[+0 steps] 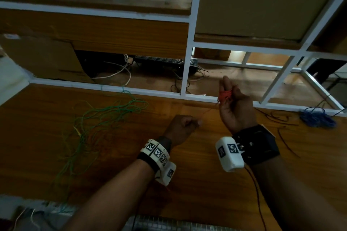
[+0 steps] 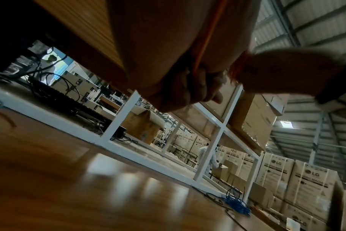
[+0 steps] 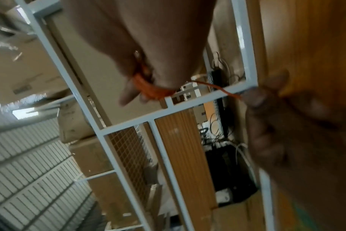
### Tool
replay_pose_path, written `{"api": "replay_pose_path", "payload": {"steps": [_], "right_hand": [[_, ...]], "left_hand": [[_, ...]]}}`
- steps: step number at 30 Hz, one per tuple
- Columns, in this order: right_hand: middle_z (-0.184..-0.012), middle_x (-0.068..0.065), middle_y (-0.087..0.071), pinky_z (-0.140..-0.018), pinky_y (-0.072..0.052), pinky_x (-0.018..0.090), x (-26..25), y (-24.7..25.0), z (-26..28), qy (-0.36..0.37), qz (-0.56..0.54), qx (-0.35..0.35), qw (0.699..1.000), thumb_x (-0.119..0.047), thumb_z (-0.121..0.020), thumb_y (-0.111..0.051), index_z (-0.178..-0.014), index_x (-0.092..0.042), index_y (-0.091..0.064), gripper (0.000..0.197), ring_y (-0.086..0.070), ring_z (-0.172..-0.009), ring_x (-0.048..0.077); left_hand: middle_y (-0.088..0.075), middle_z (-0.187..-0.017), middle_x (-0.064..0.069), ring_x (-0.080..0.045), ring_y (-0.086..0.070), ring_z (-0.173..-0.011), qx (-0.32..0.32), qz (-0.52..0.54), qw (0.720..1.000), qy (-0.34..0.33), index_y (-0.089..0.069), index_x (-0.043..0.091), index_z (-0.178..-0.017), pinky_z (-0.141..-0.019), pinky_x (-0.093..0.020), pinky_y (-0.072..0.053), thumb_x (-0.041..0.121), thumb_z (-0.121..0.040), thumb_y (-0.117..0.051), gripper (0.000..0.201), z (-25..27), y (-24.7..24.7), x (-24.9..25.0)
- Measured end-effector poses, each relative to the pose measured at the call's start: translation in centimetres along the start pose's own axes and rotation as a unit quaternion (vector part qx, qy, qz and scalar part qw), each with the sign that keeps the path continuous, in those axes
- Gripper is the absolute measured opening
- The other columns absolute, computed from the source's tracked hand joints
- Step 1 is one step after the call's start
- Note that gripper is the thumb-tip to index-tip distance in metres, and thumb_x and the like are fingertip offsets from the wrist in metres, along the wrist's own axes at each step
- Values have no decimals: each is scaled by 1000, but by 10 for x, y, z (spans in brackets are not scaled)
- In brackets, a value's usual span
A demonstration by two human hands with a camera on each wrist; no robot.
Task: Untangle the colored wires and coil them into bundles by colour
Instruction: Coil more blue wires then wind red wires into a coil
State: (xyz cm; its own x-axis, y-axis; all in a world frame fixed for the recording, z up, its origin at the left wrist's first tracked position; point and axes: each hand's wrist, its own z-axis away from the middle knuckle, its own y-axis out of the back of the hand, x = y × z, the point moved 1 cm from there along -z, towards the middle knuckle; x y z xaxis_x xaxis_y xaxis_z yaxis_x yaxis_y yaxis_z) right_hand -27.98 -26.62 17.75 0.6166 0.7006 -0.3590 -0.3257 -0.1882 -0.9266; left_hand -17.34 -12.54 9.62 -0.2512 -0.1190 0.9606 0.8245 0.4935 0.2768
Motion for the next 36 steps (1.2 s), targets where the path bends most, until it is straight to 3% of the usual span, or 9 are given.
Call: {"api": "replay_pose_path", "payload": {"steps": [4, 9, 12, 20, 22, 25, 29, 33, 36], "right_hand": [[-132, 6, -69, -97, -52, 17, -4, 29, -22, 81, 219, 64, 970, -16, -111, -38, -131, -13, -59, 29, -63, -118, 12], [-122, 9, -69, -95, -53, 34, -1, 66, -34, 249, 702, 50, 666, -20, -109, -43, -117, -10, -66, 27, -64, -113, 19], [-104, 3, -66, -92, -53, 37, 11, 83, -31, 149, 851, -108, 493, -15, -106, -44, -102, -15, -64, 20, -63, -98, 18], [-102, -9, -72, -90, -47, 31, 20, 52, 17, -222, 826, -271, 443, -52, -106, -37, -106, -16, -71, 50, -65, -96, 3], [-102, -10, -74, -102, -47, 39, 23, 49, 24, -254, 779, -319, 476, -51, -106, -41, -108, -14, -72, 49, -66, -103, 3], [-99, 6, -74, -114, -41, 51, 21, 43, 34, -277, 630, -364, 627, -36, -108, -43, -110, -6, -66, 39, -65, -120, 27], [-121, 19, -67, -105, -49, 31, 17, 26, 33, -324, 279, -350, 834, -27, -103, -56, -118, -3, -60, 29, -60, -121, 29], [-132, 18, -67, -101, -54, 26, 13, -2, 23, -151, 126, -208, 958, -16, -111, -31, -123, -4, -60, 34, -67, -121, 21], [-128, 11, -71, -99, -52, 21, 8, -4, 10, 17, 193, -95, 977, -17, -113, -29, -127, -3, -57, 34, -66, -123, 17]], "left_hand": [[-64, -67, 16, 2, -56, -60, -63, -62, 993, 81, -68, 30, -80, -60, -20, -45, 32, -97, -59, 19, 13, 1, -4], [-67, -80, 16, 3, -59, -72, -25, -93, 993, 63, -73, 16, -92, -67, -19, -47, 32, -99, -56, 24, 19, 6, 9], [-70, -101, 3, -11, -63, -90, 52, -146, 987, 28, -75, 12, -100, -83, -29, -52, 28, -95, -62, 21, 11, 28, 13], [-65, -86, 21, 10, -59, -80, 71, -131, 988, -42, -76, 21, -96, -68, -7, -42, 30, -90, -70, 12, -3, 53, 19], [-70, -90, 15, 5, -63, -85, 59, -88, 993, -60, -76, 21, -93, -72, -9, -48, 25, -85, -74, 9, -7, 50, 29], [-76, -83, 8, -5, -70, -85, 71, -28, 993, -88, -77, 23, -81, -76, -20, -56, 16, -78, -80, 8, -14, 55, 39], [-73, -82, 8, -3, -65, -75, 42, -29, 997, -60, -75, 17, -92, -66, -22, -55, 8, -89, -67, 12, -16, 55, 33], [-68, -66, 13, 2, -55, -51, -9, 77, 997, 1, -70, 9, -99, -47, -13, -41, 10, -99, -53, 17, 1, 25, 29], [-61, -59, 10, -2, -51, -49, -4, 49, 998, 36, -73, 12, -107, -48, -18, -40, 28, -98, -57, 24, 10, 6, 8]]}}
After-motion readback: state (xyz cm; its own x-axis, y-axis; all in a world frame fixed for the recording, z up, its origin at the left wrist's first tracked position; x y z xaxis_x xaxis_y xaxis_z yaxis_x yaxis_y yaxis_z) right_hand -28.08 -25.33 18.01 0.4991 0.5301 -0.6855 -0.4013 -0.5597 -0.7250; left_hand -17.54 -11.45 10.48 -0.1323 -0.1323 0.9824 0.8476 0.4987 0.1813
